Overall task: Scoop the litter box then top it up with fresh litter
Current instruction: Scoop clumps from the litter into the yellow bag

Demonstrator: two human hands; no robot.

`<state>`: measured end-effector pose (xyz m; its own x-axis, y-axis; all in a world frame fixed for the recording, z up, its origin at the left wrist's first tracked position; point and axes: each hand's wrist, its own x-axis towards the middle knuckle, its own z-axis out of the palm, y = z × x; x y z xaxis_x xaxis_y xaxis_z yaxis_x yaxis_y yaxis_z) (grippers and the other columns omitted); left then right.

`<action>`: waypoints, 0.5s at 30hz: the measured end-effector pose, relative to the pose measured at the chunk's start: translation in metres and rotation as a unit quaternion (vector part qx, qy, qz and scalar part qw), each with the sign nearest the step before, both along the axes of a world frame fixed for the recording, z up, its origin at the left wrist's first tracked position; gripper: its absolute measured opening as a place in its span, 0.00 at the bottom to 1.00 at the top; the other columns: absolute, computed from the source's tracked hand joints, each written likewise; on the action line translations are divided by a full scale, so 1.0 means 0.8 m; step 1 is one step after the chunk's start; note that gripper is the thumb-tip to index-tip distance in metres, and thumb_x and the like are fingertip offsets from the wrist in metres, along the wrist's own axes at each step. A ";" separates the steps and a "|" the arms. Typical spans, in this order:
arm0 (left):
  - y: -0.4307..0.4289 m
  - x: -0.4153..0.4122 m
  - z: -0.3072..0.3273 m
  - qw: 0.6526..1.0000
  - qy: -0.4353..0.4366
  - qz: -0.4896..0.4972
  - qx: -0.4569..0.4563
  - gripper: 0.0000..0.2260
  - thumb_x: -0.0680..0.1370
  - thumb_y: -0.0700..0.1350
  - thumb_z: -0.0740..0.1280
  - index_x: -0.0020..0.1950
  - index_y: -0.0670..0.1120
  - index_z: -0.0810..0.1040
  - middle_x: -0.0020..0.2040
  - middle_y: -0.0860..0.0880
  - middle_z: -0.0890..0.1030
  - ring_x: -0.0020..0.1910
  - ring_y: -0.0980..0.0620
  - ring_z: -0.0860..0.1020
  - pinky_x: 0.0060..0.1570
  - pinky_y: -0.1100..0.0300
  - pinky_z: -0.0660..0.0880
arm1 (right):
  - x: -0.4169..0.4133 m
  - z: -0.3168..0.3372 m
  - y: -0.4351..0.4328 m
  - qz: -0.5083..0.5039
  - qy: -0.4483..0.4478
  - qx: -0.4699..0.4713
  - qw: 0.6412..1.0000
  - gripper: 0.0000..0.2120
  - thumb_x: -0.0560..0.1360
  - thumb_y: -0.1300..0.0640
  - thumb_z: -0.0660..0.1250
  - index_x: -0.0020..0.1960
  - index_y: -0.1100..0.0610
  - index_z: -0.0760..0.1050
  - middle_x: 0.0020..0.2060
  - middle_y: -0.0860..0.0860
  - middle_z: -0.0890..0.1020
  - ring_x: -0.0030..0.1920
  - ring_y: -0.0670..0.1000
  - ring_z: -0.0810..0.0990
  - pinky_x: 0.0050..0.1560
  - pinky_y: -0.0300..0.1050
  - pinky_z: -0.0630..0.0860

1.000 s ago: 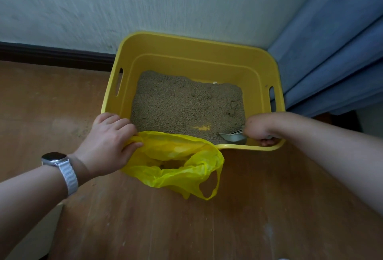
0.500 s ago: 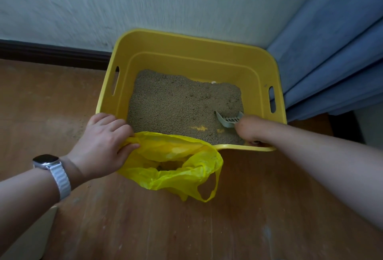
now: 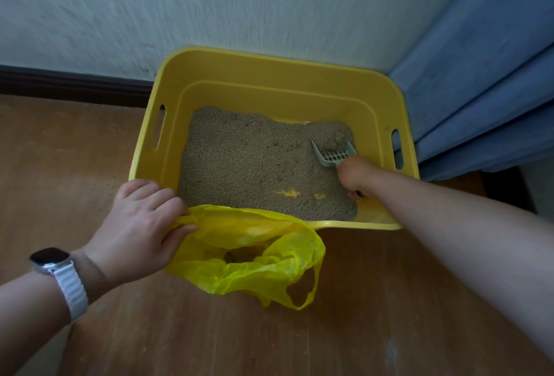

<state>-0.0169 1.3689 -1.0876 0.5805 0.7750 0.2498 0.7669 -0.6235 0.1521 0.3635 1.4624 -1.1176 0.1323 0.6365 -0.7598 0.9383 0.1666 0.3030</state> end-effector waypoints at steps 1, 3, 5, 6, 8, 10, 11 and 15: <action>0.000 0.000 -0.001 1.000 0.000 0.000 -0.001 0.15 0.76 0.55 0.63 0.39 0.44 0.79 0.35 0.49 0.76 0.36 0.42 0.76 0.49 0.48 0.68 | -0.003 0.003 0.002 -0.016 0.014 -0.002 1.000 0.12 0.80 0.66 0.59 0.61 0.64 0.75 0.42 0.54 0.79 0.38 0.52 0.79 0.27 0.40 0.70; -0.001 0.000 -0.001 1.000 -0.001 -0.001 -0.001 0.15 0.76 0.55 0.63 0.39 0.44 0.79 0.35 0.49 0.76 0.36 0.42 0.76 0.49 0.49 0.68 | -0.005 0.000 0.007 -0.017 0.010 -0.010 1.000 0.14 0.78 0.64 0.63 0.63 0.62 0.75 0.57 0.57 0.80 0.55 0.55 0.80 0.42 0.43 0.74; -0.001 0.001 0.000 1.000 -0.004 -0.004 0.001 0.15 0.76 0.55 0.63 0.39 0.44 0.79 0.35 0.49 0.76 0.36 0.42 0.76 0.49 0.49 0.69 | -0.006 -0.002 0.003 0.010 0.002 0.001 1.000 0.17 0.77 0.60 0.66 0.65 0.60 0.75 0.63 0.56 0.77 0.61 0.55 0.77 0.52 0.44 0.74; -0.001 0.001 0.000 1.000 -0.005 -0.005 0.001 0.15 0.76 0.54 0.63 0.39 0.44 0.79 0.35 0.48 0.76 0.35 0.42 0.76 0.49 0.49 0.69 | -0.003 -0.005 0.004 0.009 0.001 0.013 1.000 0.17 0.77 0.60 0.65 0.66 0.60 0.74 0.63 0.56 0.77 0.61 0.55 0.77 0.53 0.44 0.74; -0.001 0.001 0.001 1.000 -0.006 -0.006 0.002 0.15 0.76 0.54 0.63 0.39 0.44 0.79 0.35 0.48 0.76 0.35 0.42 0.76 0.49 0.48 0.69 | -0.002 0.002 0.001 -0.005 0.021 0.040 0.999 0.15 0.81 0.62 0.58 0.65 0.60 0.74 0.61 0.56 0.78 0.59 0.55 0.77 0.50 0.44 0.73; -0.001 0.000 0.002 1.000 -0.007 -0.005 0.001 0.15 0.76 0.54 0.64 0.39 0.44 0.79 0.35 0.48 0.76 0.35 0.42 0.76 0.48 0.48 0.69 | 0.002 0.002 0.006 -0.015 0.039 0.070 0.997 0.15 0.82 0.62 0.54 0.62 0.60 0.76 0.58 0.57 0.79 0.57 0.56 0.78 0.51 0.44 0.74; -0.001 0.000 0.002 1.000 -0.008 -0.005 0.000 0.15 0.76 0.54 0.64 0.39 0.44 0.79 0.35 0.48 0.76 0.35 0.42 0.76 0.48 0.48 0.69 | 0.002 0.003 0.009 -0.004 0.040 0.077 0.996 0.14 0.82 0.62 0.54 0.60 0.61 0.77 0.57 0.58 0.79 0.56 0.56 0.78 0.51 0.45 0.74; -0.002 0.000 0.003 1.000 -0.007 -0.005 -0.002 0.15 0.76 0.54 0.63 0.39 0.44 0.79 0.35 0.48 0.76 0.36 0.42 0.76 0.49 0.48 0.69 | 0.004 0.008 0.033 -0.005 0.050 0.109 0.993 0.08 0.79 0.64 0.58 0.50 0.58 0.75 0.51 0.55 0.79 0.45 0.54 0.76 0.43 0.45 0.72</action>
